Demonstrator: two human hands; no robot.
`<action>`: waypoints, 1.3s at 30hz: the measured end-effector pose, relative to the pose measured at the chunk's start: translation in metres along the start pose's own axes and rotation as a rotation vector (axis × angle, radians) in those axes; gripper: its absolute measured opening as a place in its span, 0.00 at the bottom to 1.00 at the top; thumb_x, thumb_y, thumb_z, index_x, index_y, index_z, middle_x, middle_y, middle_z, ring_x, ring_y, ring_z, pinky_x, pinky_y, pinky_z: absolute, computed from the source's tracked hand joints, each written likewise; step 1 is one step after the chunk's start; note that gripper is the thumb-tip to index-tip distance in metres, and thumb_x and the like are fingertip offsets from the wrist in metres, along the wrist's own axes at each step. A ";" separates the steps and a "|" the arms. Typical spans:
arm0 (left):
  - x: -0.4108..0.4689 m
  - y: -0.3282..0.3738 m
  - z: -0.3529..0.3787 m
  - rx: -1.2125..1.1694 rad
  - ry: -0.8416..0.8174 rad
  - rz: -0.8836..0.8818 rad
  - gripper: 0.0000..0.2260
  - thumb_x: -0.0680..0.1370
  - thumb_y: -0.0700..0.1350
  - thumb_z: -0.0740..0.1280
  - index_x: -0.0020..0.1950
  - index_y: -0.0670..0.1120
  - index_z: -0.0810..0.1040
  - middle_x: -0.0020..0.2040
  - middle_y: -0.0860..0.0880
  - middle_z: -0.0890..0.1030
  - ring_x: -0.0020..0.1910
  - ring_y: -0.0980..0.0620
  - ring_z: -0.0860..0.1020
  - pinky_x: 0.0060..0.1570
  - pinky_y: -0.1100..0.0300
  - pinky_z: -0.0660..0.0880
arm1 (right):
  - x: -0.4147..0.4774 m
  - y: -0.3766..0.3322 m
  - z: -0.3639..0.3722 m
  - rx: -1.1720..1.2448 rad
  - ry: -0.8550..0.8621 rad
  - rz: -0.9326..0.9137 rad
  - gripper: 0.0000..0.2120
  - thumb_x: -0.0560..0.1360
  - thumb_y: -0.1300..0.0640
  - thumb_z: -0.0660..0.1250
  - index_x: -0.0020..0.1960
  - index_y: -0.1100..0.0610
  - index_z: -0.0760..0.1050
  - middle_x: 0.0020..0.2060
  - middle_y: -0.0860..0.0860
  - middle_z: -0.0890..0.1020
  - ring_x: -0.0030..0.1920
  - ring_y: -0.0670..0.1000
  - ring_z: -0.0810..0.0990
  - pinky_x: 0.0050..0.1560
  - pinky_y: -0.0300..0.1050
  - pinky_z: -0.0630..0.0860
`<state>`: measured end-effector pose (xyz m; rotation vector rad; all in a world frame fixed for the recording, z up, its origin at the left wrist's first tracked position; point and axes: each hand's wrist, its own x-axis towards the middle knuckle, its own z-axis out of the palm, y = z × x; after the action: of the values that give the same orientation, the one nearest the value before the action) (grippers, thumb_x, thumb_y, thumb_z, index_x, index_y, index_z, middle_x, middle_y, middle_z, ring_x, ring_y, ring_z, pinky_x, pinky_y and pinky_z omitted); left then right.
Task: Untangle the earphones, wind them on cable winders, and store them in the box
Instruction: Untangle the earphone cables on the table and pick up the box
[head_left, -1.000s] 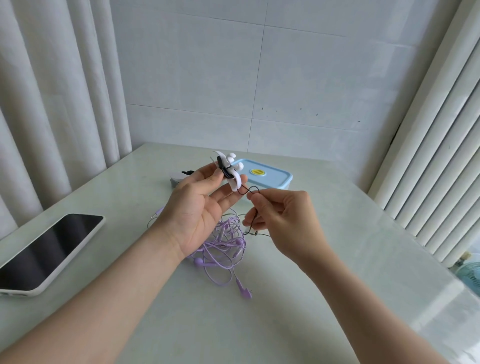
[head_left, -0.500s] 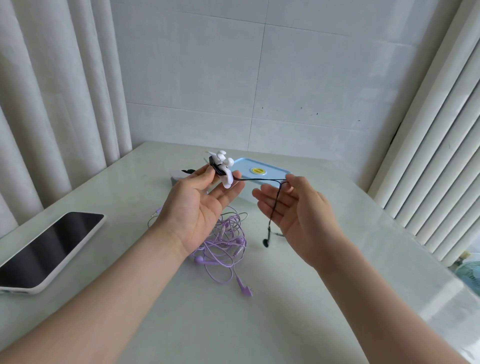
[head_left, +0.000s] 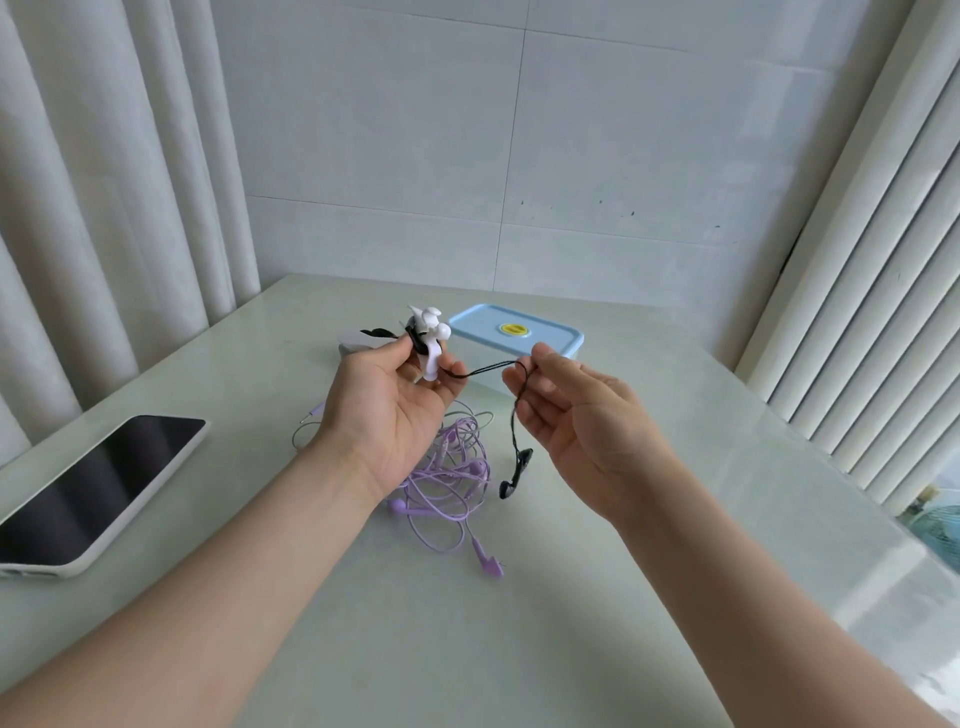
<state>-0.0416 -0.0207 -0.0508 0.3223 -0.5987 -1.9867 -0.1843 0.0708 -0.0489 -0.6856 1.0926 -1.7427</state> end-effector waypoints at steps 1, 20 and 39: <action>0.001 -0.001 -0.001 0.014 -0.004 0.000 0.12 0.86 0.37 0.56 0.58 0.38 0.80 0.46 0.44 0.81 0.37 0.49 0.73 0.45 0.57 0.75 | 0.000 0.001 0.000 -0.010 0.015 0.007 0.06 0.82 0.58 0.70 0.47 0.58 0.78 0.39 0.51 0.84 0.49 0.51 0.87 0.55 0.44 0.76; -0.002 -0.009 0.000 0.390 -0.003 0.158 0.10 0.85 0.35 0.55 0.59 0.40 0.76 0.45 0.45 0.81 0.34 0.52 0.66 0.36 0.60 0.61 | -0.003 -0.008 -0.004 -0.294 0.253 -0.221 0.11 0.74 0.64 0.75 0.53 0.53 0.79 0.32 0.50 0.79 0.31 0.49 0.75 0.33 0.42 0.71; 0.005 -0.001 -0.006 0.514 0.103 0.385 0.08 0.85 0.35 0.57 0.61 0.40 0.73 0.40 0.44 0.72 0.33 0.52 0.68 0.34 0.61 0.64 | 0.007 -0.014 -0.038 -1.564 0.363 -0.430 0.08 0.74 0.59 0.64 0.49 0.49 0.78 0.33 0.46 0.77 0.42 0.57 0.77 0.43 0.49 0.73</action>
<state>-0.0416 -0.0267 -0.0561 0.5698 -1.0215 -1.4207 -0.2236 0.0811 -0.0531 -1.6108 2.7154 -1.0114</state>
